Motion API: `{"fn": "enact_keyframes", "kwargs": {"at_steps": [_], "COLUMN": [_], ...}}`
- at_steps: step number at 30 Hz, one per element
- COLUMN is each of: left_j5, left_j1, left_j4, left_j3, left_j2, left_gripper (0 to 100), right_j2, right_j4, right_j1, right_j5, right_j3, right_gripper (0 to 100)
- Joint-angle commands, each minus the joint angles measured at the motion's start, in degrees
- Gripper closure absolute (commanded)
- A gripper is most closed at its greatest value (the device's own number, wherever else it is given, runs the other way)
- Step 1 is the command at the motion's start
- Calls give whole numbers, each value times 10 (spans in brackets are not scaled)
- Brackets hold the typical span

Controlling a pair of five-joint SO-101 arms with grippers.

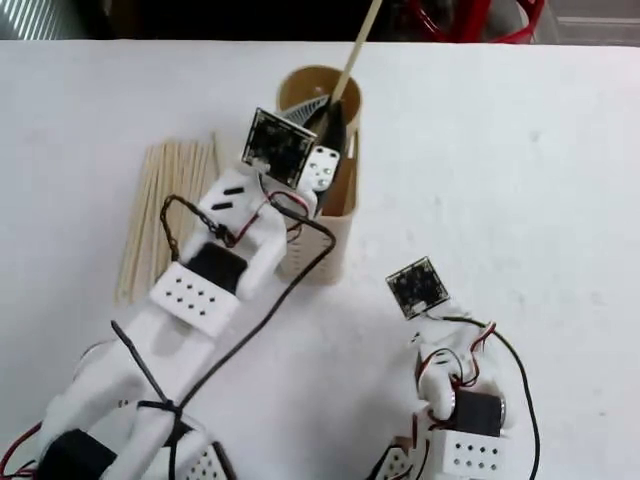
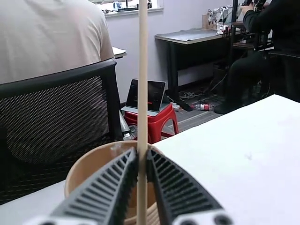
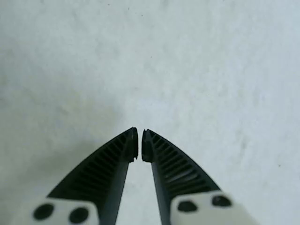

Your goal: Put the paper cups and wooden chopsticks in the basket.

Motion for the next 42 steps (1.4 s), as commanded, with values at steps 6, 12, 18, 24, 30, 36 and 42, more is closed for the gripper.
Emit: {"fn": "enact_keyframes", "kwargs": {"at_steps": [6, 12, 18, 24, 30, 36, 42], "left_j5": [-4, -4, -4, -6, -8, -7, -8], "left_j1": [-9, -10, -24, -31, -104, -232, -288], "left_j4": [-12, -13, -13, -11, 26, 152, 104], "left_j3": [-23, -23, -23, -28, -23, 86, 269], "left_j2": [-2, -2, -2, -20, -158, -258, -284], "left_gripper": [912, 911, 913, 914, 934, 954, 955], "right_j2": [-4, -4, -4, -4, -4, -4, -4], "right_j4": [2, 2, 2, 2, 2, 2, 2], "right_j1": [-4, -4, -4, -4, -3, -3, -3], "right_j5": [3, 3, 3, 3, 3, 3, 3], "right_j3": [5, 5, 5, 5, 5, 5, 5], "right_gripper": [971, 971, 971, 971, 971, 971, 971]}}
